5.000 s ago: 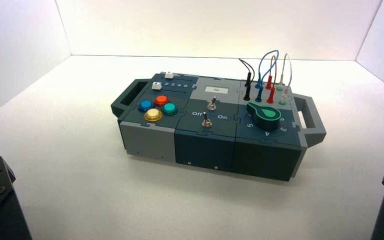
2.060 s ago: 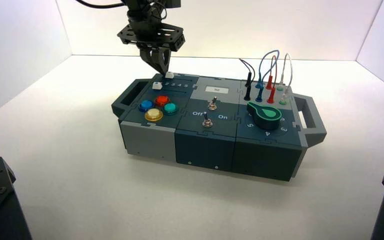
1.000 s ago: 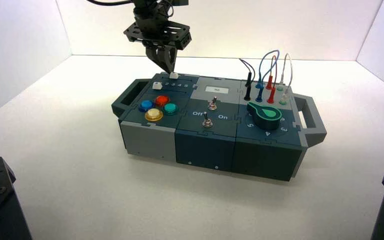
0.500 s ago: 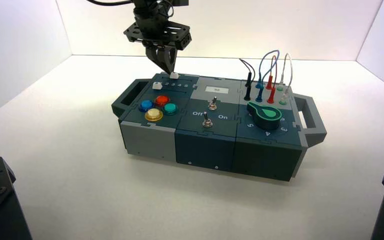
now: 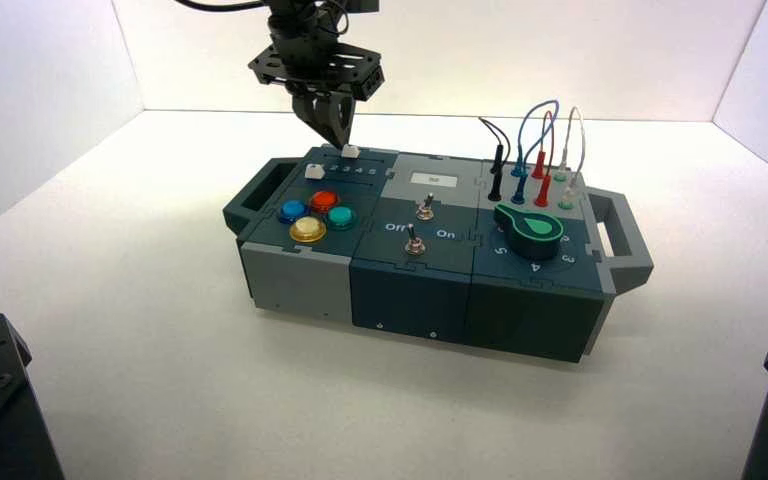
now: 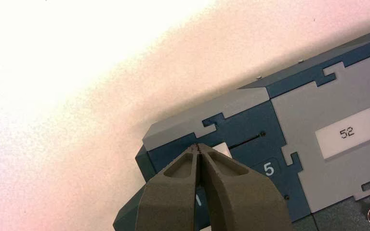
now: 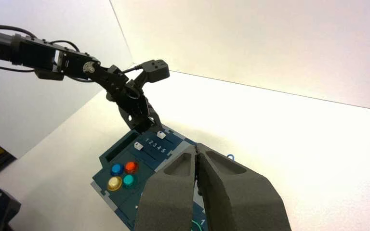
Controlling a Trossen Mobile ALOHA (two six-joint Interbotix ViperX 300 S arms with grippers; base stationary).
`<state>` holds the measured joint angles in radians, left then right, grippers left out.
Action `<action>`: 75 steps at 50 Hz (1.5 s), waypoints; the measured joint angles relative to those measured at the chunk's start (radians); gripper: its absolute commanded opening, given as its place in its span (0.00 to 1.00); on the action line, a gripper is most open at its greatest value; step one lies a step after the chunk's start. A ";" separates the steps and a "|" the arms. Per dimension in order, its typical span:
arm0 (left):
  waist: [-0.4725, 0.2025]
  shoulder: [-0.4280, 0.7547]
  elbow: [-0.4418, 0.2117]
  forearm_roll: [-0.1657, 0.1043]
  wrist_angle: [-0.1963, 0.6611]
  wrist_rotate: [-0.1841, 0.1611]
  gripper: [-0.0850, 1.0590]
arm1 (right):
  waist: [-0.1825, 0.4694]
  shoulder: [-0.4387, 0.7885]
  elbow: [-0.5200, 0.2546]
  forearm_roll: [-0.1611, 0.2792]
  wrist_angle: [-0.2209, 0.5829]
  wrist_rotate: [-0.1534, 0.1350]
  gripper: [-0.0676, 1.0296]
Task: Move the top slider to position 3.
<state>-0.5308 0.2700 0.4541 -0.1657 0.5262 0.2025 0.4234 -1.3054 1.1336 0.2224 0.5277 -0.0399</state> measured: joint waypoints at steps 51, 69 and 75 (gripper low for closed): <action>0.110 -0.034 0.023 0.041 0.006 0.006 0.05 | 0.000 -0.012 -0.002 -0.002 0.000 0.008 0.04; 0.130 -0.216 0.080 0.048 0.006 -0.005 0.05 | 0.000 -0.015 0.000 -0.002 0.006 0.008 0.04; 0.130 -0.261 0.103 0.044 0.006 -0.009 0.05 | 0.002 -0.015 0.000 -0.002 0.011 0.009 0.04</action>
<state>-0.4004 0.0092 0.5568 -0.1212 0.5323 0.1933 0.4249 -1.3208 1.1336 0.2209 0.5384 -0.0307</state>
